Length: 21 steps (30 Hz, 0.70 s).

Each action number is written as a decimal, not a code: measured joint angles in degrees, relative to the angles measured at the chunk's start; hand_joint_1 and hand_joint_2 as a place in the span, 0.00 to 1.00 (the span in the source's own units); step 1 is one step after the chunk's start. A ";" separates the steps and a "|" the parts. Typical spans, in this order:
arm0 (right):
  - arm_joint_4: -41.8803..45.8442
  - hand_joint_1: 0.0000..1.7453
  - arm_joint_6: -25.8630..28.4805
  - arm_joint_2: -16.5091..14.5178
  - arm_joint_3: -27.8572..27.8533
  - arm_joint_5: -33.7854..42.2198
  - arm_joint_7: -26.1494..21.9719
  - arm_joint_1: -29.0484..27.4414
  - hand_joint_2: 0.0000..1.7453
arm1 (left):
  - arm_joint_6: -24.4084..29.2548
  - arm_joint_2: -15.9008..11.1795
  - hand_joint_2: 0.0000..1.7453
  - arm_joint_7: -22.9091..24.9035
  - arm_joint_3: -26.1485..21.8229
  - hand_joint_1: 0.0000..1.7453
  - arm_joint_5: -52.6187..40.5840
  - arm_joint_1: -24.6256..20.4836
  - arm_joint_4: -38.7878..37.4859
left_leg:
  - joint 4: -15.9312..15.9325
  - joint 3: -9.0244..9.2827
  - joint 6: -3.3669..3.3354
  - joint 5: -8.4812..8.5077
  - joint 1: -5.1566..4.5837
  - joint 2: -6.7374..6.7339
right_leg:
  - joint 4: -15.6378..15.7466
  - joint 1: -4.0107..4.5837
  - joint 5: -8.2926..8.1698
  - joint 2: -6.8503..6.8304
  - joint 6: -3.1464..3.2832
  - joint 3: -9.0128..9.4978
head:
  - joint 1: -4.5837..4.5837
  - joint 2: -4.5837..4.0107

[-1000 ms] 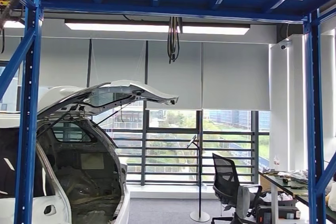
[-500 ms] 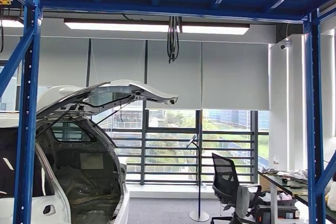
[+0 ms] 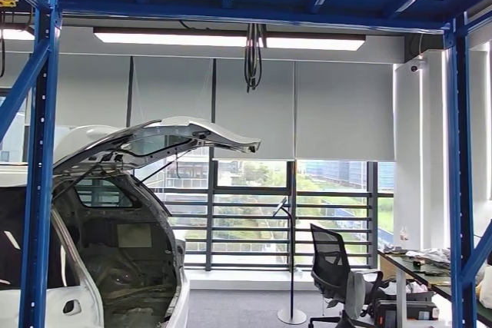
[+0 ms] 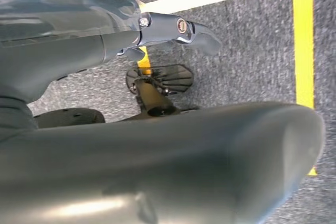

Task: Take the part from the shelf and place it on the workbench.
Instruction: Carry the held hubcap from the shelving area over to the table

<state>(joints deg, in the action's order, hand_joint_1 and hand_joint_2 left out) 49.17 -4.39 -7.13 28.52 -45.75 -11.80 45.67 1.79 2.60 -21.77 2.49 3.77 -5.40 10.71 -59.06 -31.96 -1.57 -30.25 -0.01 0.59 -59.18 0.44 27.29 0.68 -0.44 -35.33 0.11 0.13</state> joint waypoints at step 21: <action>40.52 1.00 -19.99 2.33 7.11 59.04 -9.50 -18.88 1.00 | -1.04 -1.03 1.00 -5.81 -5.44 0.00 -0.29 1.52 0.00 | 0.02 -0.01 0.06 -0.06 0.00 -0.01 | 0.02 0.00 0.04 0.01 0.00 -0.01 | 0.00 0.00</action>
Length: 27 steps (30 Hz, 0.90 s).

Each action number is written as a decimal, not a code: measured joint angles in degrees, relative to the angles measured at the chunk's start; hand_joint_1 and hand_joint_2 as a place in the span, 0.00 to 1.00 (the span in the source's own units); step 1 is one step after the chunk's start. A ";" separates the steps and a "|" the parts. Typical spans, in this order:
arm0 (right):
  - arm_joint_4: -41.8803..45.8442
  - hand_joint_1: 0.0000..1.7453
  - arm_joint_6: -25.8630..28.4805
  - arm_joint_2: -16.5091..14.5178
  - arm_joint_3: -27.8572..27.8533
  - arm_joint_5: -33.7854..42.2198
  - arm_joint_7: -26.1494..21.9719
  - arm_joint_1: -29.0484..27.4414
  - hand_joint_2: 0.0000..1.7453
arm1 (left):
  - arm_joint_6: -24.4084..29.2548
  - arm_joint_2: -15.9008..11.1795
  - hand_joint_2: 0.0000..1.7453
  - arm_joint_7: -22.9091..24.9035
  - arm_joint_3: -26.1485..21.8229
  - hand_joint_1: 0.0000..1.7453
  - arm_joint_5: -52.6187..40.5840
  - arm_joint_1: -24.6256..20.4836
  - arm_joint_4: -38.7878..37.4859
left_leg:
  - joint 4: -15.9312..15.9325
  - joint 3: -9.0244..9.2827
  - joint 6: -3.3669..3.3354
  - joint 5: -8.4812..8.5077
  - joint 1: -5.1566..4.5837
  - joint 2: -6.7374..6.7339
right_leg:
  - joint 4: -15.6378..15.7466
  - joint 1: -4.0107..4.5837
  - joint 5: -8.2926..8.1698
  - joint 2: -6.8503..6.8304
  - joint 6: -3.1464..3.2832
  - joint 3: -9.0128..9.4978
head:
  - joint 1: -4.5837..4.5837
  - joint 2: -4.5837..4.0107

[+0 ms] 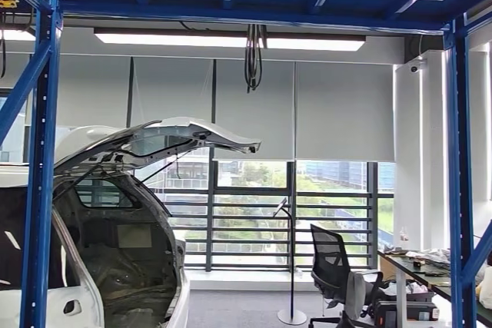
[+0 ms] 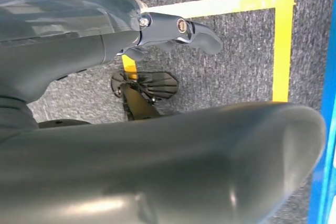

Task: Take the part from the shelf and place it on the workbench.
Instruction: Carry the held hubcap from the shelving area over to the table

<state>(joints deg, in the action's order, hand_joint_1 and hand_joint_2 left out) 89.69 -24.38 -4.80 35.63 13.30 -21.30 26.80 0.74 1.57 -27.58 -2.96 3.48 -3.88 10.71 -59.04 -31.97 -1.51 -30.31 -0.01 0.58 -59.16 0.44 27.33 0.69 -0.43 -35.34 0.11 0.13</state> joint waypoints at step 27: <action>6.06 1.00 -3.88 1.14 6.22 3.22 0.55 -2.24 1.00 | -3.12 -0.21 1.00 -2.78 -2.73 0.00 -0.92 0.13 0.00 | 0.09 0.10 -0.44 0.21 -0.42 -0.06 | 0.14 -0.62 -0.17 0.01 -0.56 0.04 | 0.00 0.00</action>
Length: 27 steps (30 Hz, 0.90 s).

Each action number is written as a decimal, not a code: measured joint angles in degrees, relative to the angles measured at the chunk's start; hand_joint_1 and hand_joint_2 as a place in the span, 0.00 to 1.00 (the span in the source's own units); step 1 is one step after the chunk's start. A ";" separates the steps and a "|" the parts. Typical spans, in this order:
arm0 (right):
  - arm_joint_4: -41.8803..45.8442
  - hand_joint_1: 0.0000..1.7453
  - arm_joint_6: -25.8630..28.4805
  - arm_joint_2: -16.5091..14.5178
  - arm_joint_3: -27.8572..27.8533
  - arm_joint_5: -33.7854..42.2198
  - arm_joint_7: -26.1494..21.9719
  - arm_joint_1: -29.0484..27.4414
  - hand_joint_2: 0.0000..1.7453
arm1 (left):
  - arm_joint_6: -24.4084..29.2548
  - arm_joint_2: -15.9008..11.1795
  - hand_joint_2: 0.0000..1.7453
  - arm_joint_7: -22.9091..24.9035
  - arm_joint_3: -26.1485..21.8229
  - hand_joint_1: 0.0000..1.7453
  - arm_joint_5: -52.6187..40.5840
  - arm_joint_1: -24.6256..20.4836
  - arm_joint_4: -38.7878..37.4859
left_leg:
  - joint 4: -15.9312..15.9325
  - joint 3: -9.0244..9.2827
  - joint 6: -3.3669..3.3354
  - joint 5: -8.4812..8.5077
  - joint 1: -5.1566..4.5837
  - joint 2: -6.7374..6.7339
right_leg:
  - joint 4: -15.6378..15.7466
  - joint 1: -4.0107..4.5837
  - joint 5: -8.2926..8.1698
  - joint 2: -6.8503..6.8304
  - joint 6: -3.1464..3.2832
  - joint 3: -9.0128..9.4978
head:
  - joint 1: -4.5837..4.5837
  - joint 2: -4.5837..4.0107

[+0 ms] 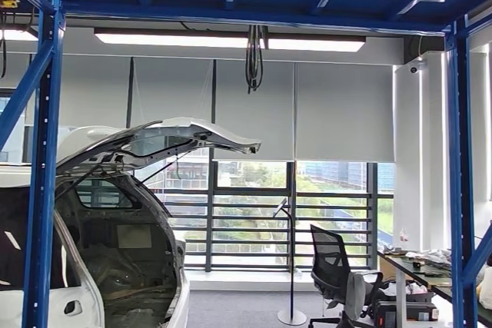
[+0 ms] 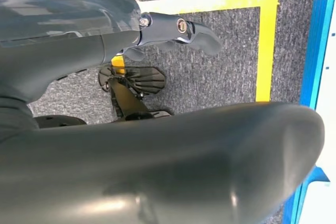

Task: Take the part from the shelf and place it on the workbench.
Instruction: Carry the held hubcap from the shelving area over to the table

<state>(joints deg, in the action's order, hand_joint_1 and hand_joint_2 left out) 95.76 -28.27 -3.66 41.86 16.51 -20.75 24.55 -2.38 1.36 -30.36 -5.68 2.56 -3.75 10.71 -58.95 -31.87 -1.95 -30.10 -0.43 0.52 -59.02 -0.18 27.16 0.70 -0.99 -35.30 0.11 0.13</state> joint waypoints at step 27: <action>3.02 1.00 0.05 5.63 -2.13 -1.17 -3.77 -2.95 1.00 | -1.32 -2.12 1.00 5.42 -2.93 0.00 1.95 2.92 -0.02 | -1.51 1.48 2.93 -1.78 1.72 -0.25 | -0.64 0.25 -2.05 -0.36 1.24 -2.21 | 0.04 0.00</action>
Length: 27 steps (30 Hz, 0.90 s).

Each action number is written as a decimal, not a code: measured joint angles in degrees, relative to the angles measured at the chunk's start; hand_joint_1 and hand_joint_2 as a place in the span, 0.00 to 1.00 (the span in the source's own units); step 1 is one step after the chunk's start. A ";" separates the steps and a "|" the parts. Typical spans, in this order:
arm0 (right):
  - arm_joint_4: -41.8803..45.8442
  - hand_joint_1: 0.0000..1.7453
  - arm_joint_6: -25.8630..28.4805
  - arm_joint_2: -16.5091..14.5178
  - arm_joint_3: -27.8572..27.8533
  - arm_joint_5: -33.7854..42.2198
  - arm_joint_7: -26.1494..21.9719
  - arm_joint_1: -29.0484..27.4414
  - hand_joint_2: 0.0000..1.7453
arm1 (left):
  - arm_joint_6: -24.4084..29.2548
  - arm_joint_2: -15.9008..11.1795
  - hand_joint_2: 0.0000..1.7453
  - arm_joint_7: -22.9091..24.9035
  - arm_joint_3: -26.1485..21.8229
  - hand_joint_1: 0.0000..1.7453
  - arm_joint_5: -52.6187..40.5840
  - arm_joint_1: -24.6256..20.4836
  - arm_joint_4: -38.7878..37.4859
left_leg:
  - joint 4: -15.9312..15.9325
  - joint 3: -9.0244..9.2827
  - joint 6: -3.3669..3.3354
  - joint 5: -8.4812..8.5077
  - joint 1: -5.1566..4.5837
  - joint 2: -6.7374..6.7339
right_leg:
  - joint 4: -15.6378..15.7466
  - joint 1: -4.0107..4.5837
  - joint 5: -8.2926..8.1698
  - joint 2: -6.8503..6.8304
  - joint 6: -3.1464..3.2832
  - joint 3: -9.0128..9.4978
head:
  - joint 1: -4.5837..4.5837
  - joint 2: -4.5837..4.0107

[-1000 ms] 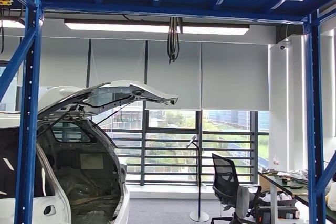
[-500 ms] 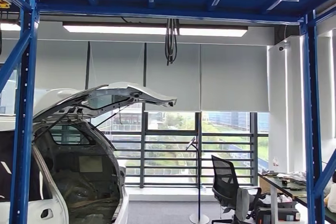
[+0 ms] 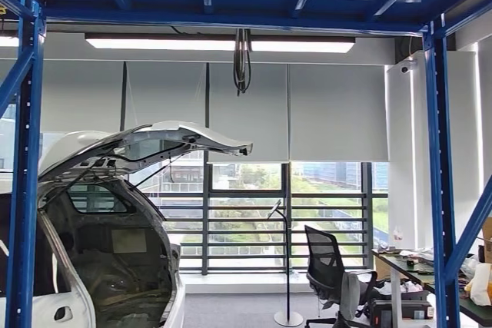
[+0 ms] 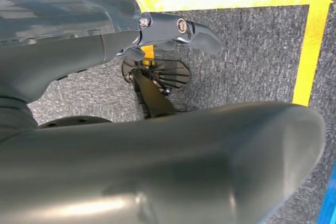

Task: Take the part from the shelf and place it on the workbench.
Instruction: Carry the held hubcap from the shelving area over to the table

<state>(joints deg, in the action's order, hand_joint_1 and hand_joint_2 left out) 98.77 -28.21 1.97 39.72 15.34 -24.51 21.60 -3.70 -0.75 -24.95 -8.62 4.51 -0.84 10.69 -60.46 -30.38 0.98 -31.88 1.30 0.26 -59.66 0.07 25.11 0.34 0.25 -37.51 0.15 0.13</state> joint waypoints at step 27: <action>0.63 1.00 -1.51 0.76 -0.41 -0.10 -1.04 -1.14 1.00 | 0.03 -0.32 1.00 1.00 -0.19 0.00 -1.69 0.39 -0.01 | -12.21 -7.24 0.34 -2.81 -0.12 -0.48 | 3.12 0.47 1.62 -0.89 1.36 4.39 | 0.01 0.00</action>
<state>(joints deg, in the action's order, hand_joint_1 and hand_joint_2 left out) 99.41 -29.73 2.73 39.32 15.24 -25.56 20.47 -3.67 -1.07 -23.95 -8.81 2.82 -0.45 10.69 -72.67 -37.62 1.32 -34.69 1.18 -0.22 -56.55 0.55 26.73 -0.55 1.61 -33.11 0.15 0.13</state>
